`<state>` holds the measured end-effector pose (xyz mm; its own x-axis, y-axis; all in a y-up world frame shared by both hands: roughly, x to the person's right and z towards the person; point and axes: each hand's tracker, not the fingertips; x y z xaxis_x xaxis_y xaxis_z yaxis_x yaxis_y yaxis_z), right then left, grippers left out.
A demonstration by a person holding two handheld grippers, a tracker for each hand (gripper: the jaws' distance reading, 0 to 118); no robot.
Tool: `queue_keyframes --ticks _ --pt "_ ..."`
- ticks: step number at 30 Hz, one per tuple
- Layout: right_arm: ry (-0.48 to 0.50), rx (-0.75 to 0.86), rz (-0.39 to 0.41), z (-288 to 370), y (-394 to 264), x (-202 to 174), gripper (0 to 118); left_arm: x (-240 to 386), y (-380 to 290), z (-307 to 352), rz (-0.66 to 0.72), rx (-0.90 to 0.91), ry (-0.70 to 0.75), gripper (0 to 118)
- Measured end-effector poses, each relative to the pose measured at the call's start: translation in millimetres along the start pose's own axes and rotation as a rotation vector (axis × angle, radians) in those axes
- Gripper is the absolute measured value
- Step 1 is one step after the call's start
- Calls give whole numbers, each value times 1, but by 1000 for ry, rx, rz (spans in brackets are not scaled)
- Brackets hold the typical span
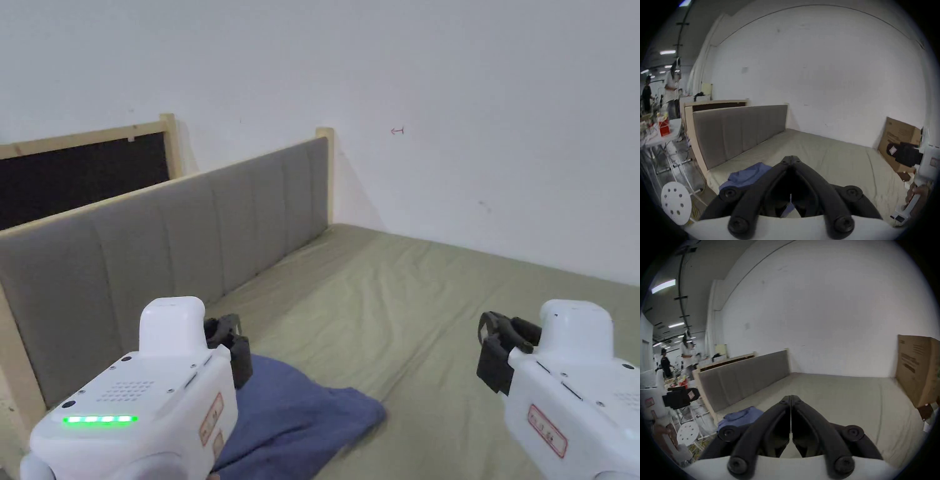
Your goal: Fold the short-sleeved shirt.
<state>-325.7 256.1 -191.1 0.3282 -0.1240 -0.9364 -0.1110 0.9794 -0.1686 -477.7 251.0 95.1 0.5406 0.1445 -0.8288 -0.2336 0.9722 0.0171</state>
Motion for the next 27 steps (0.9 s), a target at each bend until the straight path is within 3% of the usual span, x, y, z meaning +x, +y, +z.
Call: queue_keyframes --ticks 6,8,10,12,15,16,18,19,23,27 --pt "-78 -64 68 1 -22 28 0 -18 -9 -33 -80 -152 -2 0" --pt "-88 -99 81 2 -28 41 0 -36 -16 -71 -45 -347 -54 0" --pt "-137 -145 112 2 -36 52 0 -59 -37 -123 75 -659 -192 0" --pt "-142 -178 113 1 -42 63 0 -72 -72 -166 120 -901 -190 0" --pt "-147 -216 91 -1 -51 78 0 -84 -111 -210 47 -1027 -89 19" --pt "-156 -229 85 -1 -54 82 0 -85 -122 -219 33 -1026 -53 19" --pt "-172 -254 80 -2 -59 88 0 -88 -137 -239 38 -1038 -39 89" --pt "-176 -265 77 -2 -62 91 0 -89 -142 -248 38 -1036 -39 106" --pt "-189 -307 75 -5 -71 99 0 -82 -171 -276 -9 -1071 -22 105" --pt "-185 -333 58 -8 -78 102 0 -83 -205 -277 -6 -1022 -7 117"
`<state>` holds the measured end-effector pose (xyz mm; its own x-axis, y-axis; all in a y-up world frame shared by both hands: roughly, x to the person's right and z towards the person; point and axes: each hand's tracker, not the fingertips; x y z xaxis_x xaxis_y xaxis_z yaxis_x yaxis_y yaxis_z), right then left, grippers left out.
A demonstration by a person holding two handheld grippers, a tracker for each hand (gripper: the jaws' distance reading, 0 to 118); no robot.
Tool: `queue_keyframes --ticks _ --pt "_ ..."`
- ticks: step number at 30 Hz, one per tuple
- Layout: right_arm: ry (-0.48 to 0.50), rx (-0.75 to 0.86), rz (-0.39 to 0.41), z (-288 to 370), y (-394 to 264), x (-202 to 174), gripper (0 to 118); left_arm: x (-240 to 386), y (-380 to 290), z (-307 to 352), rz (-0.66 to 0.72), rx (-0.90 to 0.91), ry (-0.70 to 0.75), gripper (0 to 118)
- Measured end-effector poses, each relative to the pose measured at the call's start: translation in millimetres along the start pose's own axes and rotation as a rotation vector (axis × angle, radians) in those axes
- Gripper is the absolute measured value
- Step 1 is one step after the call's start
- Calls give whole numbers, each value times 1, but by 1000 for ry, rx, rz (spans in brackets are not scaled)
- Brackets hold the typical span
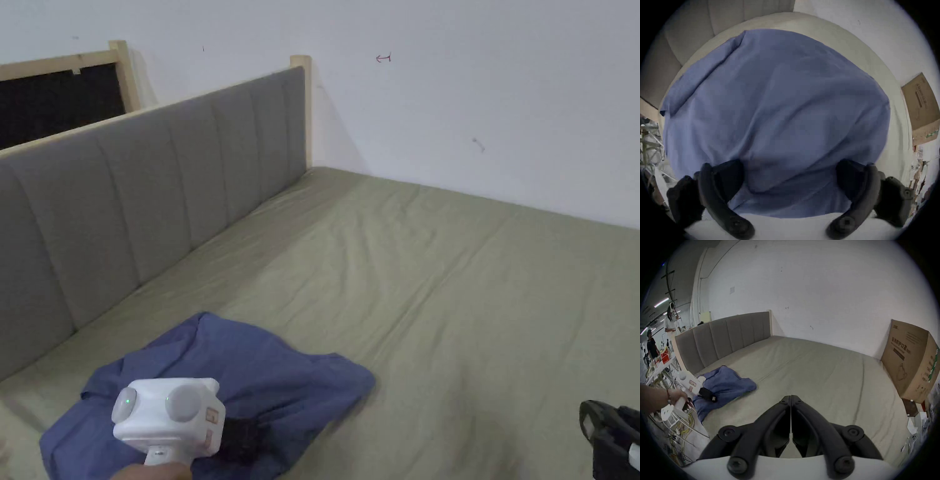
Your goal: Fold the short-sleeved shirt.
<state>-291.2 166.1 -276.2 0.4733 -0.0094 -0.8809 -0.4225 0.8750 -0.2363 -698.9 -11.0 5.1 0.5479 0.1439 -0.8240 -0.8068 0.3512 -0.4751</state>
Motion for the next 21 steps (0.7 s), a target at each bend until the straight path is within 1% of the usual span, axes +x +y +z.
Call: queue_keyframes --ticks 3,5,6,7,8,9,10,11,12,13,14,16,18,19,20,21 --pt "-1 32 -46 3 -4 2 0 9 -9 -5 -57 42 69 118" --pt "3 32 -63 2 -4 3 0 10 -6 1 -44 32 66 118" --pt "6 29 -68 1 -4 4 0 9 -9 6 -59 53 68 113" --pt "9 24 -71 1 -4 5 0 10 -13 14 -92 100 52 90" --pt "8 21 -69 1 -4 5 0 11 -18 25 -135 149 60 59" --pt "5 17 -64 1 -4 6 0 11 -22 40 -187 210 81 19" --pt "1 20 -56 4 -4 8 0 12 -29 51 -228 250 106 0" --pt "-3 33 -49 7 -5 9 0 12 -37 60 -272 265 216 0" --pt "-7 47 -47 10 -5 10 0 8 -43 69 -275 284 184 0" --pt "-8 62 -49 14 -6 13 0 2 -46 80 -262 285 104 0" --pt "-10 72 -53 17 -5 16 0 0 -50 93 -258 298 94 0" --pt "-21 94 -76 23 -4 22 0 2 -58 123 -258 367 140 0" --pt "-27 114 -110 31 -2 29 0 4 -60 158 -245 427 124 0" --pt "-32 126 -126 35 -1 33 0 8 -62 178 -244 466 82 0" --pt "-38 136 -137 40 0 37 0 16 -62 196 -276 506 71 0" --pt "-44 147 -145 46 2 41 0 28 -60 216 -323 551 91 0"
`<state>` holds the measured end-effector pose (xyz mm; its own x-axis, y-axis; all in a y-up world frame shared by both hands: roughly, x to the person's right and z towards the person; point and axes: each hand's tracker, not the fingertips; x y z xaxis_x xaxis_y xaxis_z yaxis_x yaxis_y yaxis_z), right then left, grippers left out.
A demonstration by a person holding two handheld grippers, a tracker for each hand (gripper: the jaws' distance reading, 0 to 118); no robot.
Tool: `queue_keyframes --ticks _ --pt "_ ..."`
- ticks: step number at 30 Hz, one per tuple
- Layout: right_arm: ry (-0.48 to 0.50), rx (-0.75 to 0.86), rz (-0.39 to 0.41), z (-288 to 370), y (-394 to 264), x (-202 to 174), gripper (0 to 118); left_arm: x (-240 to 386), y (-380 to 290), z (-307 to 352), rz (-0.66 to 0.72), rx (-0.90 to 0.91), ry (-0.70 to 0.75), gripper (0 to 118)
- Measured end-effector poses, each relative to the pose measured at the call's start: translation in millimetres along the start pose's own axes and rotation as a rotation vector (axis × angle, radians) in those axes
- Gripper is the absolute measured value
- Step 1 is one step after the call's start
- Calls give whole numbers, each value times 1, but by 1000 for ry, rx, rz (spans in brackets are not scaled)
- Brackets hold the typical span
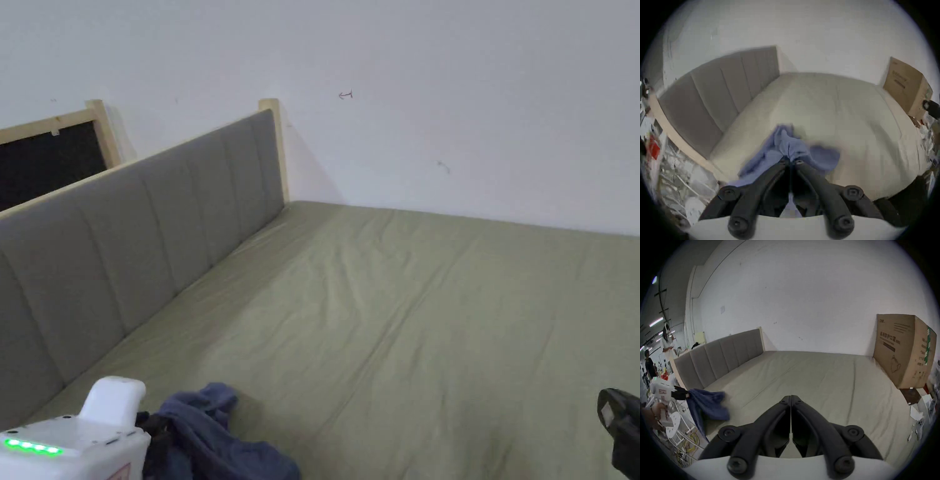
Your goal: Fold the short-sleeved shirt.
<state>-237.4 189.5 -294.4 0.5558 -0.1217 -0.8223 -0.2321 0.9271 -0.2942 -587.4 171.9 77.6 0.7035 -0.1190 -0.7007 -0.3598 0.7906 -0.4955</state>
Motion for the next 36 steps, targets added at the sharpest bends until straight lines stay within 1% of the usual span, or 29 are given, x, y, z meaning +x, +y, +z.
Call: queue_keyframes --ticks 1,2,6,8,11,14,16,18,19,21,22,25,28,29,30,31,32,33,34,36 --pt "-6 11 -7 6 3 4 0 9 16 14 -51 26 -2 0" --pt "-11 22 -11 12 6 9 0 19 32 29 -70 60 -14 0" --pt "-58 91 -17 44 15 28 0 76 93 77 -33 207 -228 0" --pt "-93 135 -14 62 14 42 0 121 119 96 -100 286 -313 0" --pt "-178 143 1 83 9 65 0 189 147 110 -165 339 -451 0" --pt "-222 150 -37 107 3 92 0 246 170 104 -185 360 -594 0" --pt "-263 149 -56 121 1 107 0 287 179 97 -220 348 -631 0" --pt "-306 145 -66 133 -3 122 0 324 185 79 -254 287 -677 0" --pt "-322 141 -71 139 -6 129 0 343 187 67 -245 242 -707 0" --pt "-354 128 -85 147 -11 141 0 381 185 34 -239 109 -771 1" --pt "-367 119 -97 149 -15 146 0 403 181 12 -241 10 -775 1" --pt "-388 90 -138 152 -27 159 0 455 149 -49 -261 -264 -793 1" --pt "-401 68 -159 150 -39 165 0 484 110 -93 -235 -428 -791 3" --pt "-405 56 -163 148 -42 165 0 488 94 -101 -227 -492 -778 10" --pt "-404 47 -167 146 -45 167 0 490 85 -108 -223 -537 -766 28" --pt "-402 38 -170 145 -48 167 0 489 79 -113 -208 -596 -796 62" --pt "-399 33 -172 144 -50 167 0 483 75 -115 -173 -624 -834 79" --pt "-394 29 -174 142 -51 166 0 476 73 -109 -134 -605 -870 86" --pt "-388 25 -172 141 -52 166 0 468 76 -106 -118 -594 -884 88" --pt "-381 16 -163 137 -51 163 0 445 88 -96 -120 -520 -863 88"
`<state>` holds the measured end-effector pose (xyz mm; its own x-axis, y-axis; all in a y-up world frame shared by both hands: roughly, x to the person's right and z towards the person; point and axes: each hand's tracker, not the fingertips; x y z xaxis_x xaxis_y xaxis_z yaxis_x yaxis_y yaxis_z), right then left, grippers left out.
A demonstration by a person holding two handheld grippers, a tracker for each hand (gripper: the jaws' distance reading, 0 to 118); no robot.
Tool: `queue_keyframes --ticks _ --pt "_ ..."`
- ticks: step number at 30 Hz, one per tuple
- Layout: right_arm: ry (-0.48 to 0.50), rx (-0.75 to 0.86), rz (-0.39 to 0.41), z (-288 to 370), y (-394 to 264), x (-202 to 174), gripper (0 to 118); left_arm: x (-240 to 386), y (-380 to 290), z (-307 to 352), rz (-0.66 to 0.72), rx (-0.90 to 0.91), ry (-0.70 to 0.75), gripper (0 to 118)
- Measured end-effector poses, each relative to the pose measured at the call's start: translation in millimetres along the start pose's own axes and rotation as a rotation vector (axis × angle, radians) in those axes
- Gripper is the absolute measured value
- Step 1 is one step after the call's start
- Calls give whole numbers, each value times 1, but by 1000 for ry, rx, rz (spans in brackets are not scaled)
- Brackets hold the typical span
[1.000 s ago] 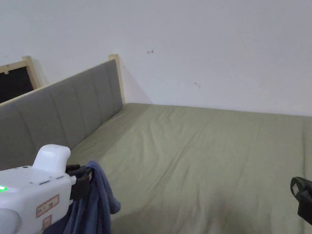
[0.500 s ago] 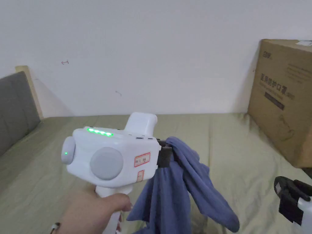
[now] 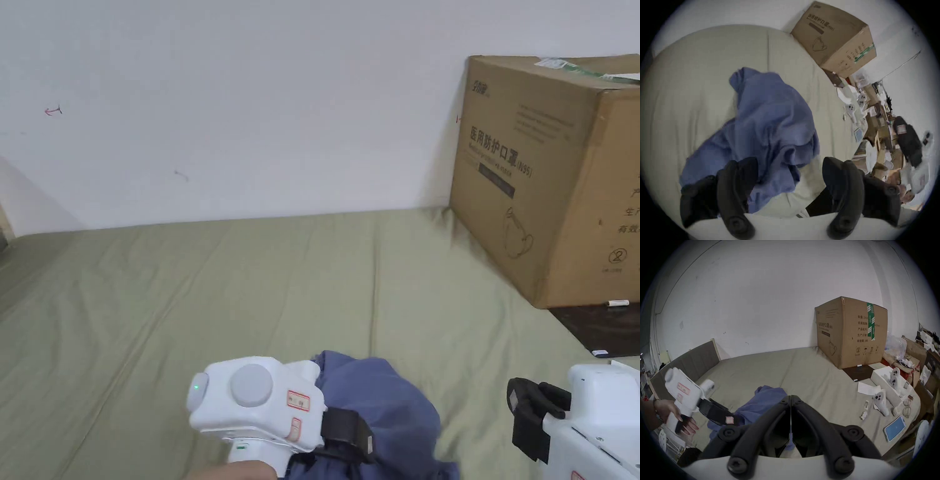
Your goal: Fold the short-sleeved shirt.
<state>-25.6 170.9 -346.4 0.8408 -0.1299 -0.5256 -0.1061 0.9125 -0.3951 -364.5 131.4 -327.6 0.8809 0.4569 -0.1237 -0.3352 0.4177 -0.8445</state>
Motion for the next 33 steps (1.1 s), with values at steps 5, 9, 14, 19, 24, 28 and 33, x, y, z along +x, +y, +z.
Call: queue_keyframes --ticks 5,9,14,19,24,28,33 --pt "43 42 -13 7 6 -11 0 2 -39 109 -68 411 32 86" --pt "40 94 -2 17 9 -17 0 -9 -102 173 -44 700 124 16" --pt "36 120 -33 21 14 -19 0 -20 -147 195 -68 752 327 0" --pt "35 103 -45 19 15 -19 0 -71 -119 159 104 414 358 7" --pt "44 65 -66 18 11 -19 0 -146 -99 68 187 149 410 105" --pt "37 22 -76 14 5 -16 0 -177 -94 14 200 111 412 105" --pt "7 -38 -94 -3 -2 -7 0 -150 -108 9 50 117 478 37"
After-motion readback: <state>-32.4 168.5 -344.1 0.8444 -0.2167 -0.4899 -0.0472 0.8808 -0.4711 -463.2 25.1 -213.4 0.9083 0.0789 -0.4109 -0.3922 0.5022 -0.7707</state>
